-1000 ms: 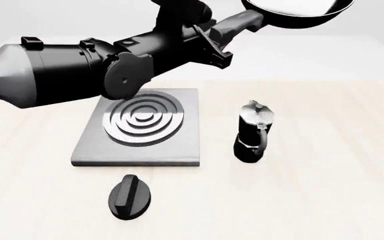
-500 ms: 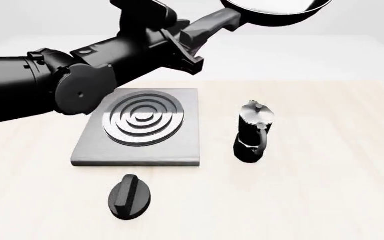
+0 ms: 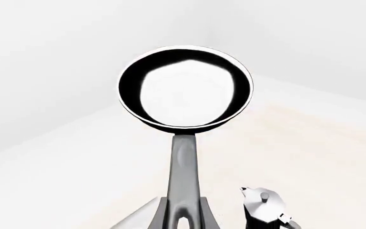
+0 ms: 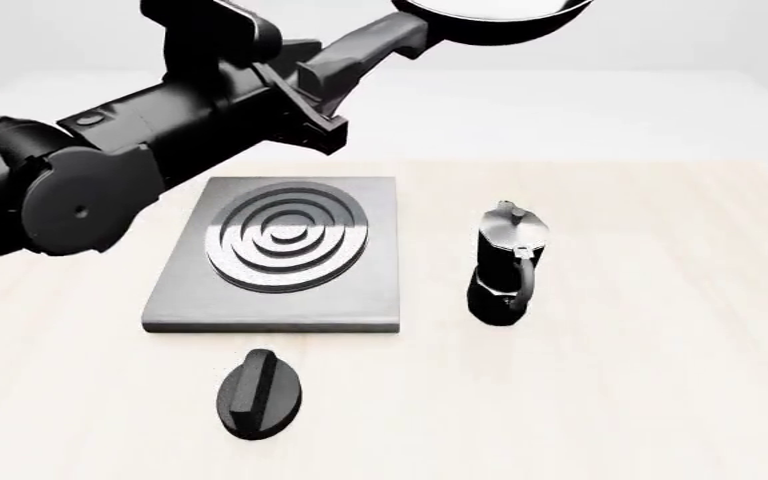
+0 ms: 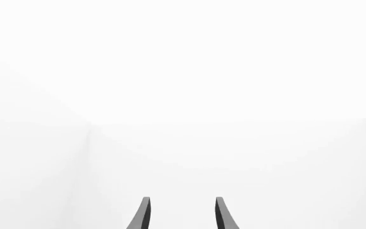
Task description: Put the frying pan on the stove.
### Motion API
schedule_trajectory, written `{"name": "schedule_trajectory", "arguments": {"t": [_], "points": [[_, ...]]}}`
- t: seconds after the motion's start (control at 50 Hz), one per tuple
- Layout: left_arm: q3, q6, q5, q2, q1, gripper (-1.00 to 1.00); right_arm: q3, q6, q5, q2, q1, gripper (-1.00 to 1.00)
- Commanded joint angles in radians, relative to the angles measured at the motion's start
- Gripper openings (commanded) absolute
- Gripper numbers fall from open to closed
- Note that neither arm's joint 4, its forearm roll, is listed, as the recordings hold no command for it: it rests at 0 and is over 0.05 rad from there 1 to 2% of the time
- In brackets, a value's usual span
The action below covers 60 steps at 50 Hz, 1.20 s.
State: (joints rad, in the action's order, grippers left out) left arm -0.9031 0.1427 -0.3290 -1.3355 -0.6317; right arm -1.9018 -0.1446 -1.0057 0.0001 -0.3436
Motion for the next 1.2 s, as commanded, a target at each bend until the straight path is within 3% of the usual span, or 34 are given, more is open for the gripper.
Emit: {"name": "schedule_trajectory", "arguments": {"t": [0.02, 0.86, 1.2], "points": [[0.021, 0.010, -0.018, 0.064, 0.038, -1.00, -0.001, -0.002, -0.003, 0.000, -0.003, 1.00], [0.251, -0.014, -0.016, 0.295, 0.132, -1.00, 0.015, -0.008, 0.006, 0.000, -0.009, 1.00], [0.355, -0.031, 0.035, 0.441, 0.175, -1.00, 0.014, -0.009, 0.006, 0.000, -0.009, 1.00]]}}
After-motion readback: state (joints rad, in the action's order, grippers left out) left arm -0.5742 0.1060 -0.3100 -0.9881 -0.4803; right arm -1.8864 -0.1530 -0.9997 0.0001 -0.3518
